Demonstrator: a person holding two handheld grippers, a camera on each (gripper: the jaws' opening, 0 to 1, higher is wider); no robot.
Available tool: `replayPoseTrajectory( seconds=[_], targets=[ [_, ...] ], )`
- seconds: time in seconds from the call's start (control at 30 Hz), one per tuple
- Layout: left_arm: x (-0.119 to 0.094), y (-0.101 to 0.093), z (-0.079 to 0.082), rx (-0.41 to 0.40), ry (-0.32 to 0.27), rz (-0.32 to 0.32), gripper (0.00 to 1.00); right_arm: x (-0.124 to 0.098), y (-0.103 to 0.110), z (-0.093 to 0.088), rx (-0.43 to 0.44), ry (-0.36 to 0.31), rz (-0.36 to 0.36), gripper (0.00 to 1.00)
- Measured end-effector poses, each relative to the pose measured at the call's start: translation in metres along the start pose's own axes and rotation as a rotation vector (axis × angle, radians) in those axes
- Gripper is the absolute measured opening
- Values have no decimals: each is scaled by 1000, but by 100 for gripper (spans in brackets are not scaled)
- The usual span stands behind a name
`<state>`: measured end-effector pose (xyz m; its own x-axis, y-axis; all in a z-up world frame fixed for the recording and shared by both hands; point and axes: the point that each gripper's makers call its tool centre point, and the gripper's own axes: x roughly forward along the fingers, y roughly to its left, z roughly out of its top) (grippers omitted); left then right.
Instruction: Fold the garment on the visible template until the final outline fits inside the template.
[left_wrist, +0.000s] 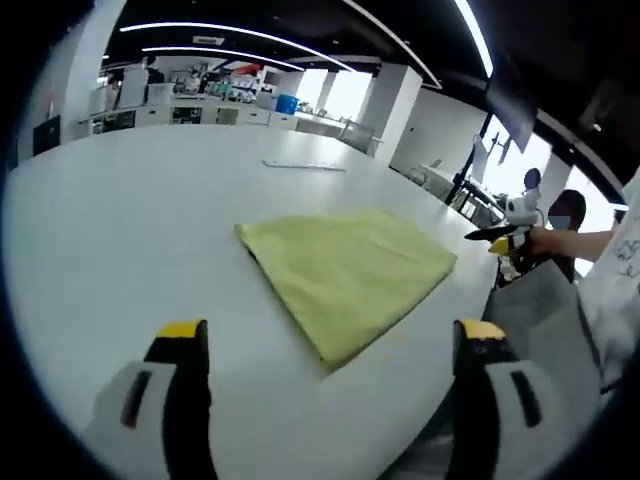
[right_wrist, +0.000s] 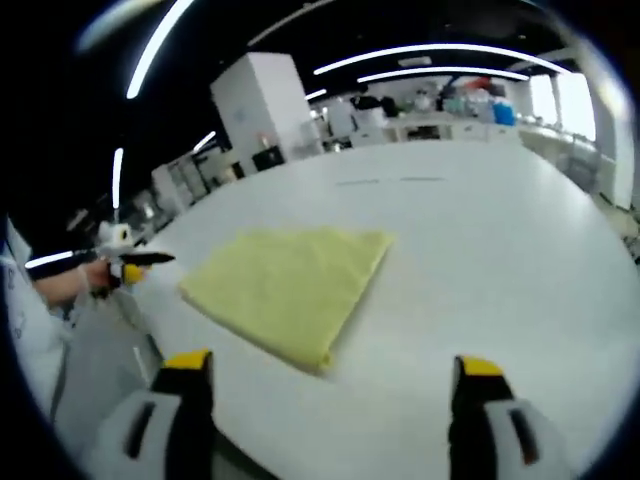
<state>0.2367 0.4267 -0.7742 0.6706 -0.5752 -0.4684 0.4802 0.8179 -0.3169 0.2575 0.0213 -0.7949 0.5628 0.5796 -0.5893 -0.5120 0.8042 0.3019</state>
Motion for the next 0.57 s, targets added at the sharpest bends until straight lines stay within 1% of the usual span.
replayPoseTrajectory(
  seconds=[0.07,0.13,0.2,0.23,0.27,0.33,0.37,0.43,0.5,0.57],
  targets=[
    [-1,-1,3,-12,-28,15,99,2,4,-1,16,2,4,100],
    [-4,-2,4,-26,-32,33,99,5,14,3,20,-21,27,99],
    [-8,-6,10,-19,-56,53,99,6,24,8,14,-37,46,99],
    [-9,-7,15,-9,-82,61,99,7,25,8,11,-37,50,99],
    [-10,-8,17,-12,-90,69,99,8,26,9,8,-33,57,99],
    [-12,-8,20,-36,-116,91,98,11,25,13,-1,-44,52,99],
    [-12,-9,21,-43,-120,93,98,11,28,20,7,-76,60,99],
    [-13,-12,22,-33,-123,104,98,11,33,26,14,-105,74,99],
    [-12,-17,24,-20,-124,124,98,10,39,25,-2,-100,87,99],
    [-12,-16,24,-21,-130,137,97,7,41,25,-9,-109,97,99]
  ],
)
